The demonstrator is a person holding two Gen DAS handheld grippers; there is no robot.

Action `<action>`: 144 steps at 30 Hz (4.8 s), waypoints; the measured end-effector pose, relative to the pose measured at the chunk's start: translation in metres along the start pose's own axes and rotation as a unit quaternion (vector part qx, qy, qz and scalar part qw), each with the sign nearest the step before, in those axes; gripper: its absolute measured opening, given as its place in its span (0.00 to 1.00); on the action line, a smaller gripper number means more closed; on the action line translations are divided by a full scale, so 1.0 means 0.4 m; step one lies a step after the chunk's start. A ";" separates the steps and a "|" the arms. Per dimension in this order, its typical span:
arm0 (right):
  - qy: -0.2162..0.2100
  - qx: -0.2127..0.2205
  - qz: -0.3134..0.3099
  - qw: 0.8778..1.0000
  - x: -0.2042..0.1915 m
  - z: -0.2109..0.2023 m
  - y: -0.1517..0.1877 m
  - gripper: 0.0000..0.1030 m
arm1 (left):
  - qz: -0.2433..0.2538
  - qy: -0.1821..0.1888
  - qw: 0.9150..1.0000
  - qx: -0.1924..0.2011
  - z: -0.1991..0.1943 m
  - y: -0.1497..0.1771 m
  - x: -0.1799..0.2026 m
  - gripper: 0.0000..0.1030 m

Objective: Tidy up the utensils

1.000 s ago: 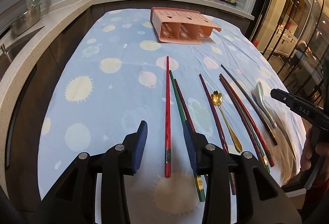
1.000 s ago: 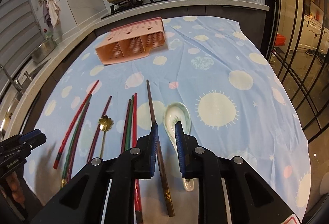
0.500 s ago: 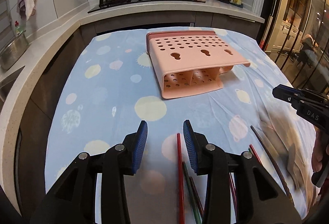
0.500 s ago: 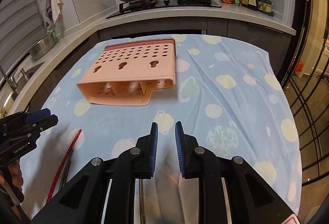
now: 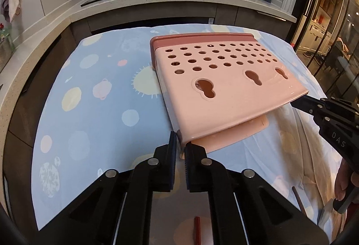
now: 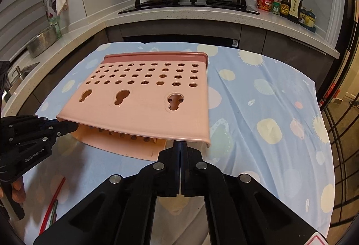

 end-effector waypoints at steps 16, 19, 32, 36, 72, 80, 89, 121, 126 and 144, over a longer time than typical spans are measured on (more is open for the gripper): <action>-0.007 0.041 0.024 0.999 0.014 -0.165 -0.099 0.23 | -0.007 0.028 0.997 0.070 -0.169 -0.165 0.002 0.06; -0.006 0.027 0.033 0.999 0.027 -0.164 -0.051 0.24 | -0.014 0.027 0.997 0.074 -0.168 -0.182 -0.010 0.05; 0.004 0.038 0.044 0.998 0.056 -0.085 -0.153 0.24 | -0.031 -0.009 0.997 0.070 -0.089 -0.312 -0.066 0.05; 0.006 0.028 0.041 0.999 0.052 -0.090 -0.114 0.24 | -0.040 -0.001 0.996 0.081 -0.100 -0.309 -0.077 0.10; 0.060 -0.049 0.101 0.992 -0.012 -0.417 0.594 0.25 | -0.046 0.004 0.999 -0.028 -0.356 0.526 0.004 0.25; 0.065 -0.059 0.105 0.991 -0.007 -0.387 0.620 0.18 | -0.036 0.016 0.998 -0.050 -0.338 0.598 0.046 0.25; 0.065 -0.054 0.109 0.990 -0.005 -0.393 0.621 0.10 | -0.035 0.038 0.997 -0.049 -0.350 0.612 0.051 0.07; 0.013 0.112 0.083 0.990 -0.001 -0.547 0.146 0.06 | -0.009 0.036 0.986 0.160 -0.600 0.074 0.028 0.07; -0.007 0.125 0.075 0.989 -0.017 -0.521 0.037 0.06 | 0.000 0.029 0.981 0.190 -0.623 -0.042 0.021 0.07; -0.039 0.143 0.078 0.986 -0.026 -0.300 -0.410 0.06 | 0.001 0.016 0.965 0.263 -0.585 -0.529 -0.017 0.07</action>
Point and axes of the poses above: each gripper's, at about its wrist camera, not at the fingertips, and z roughly the way its jaws point, x to its right, y to its underside, the point moved 7 cm from there along z, roughly the way its jaws point, and after that the axes turned 1 degree about y, right-handed, at the moved point
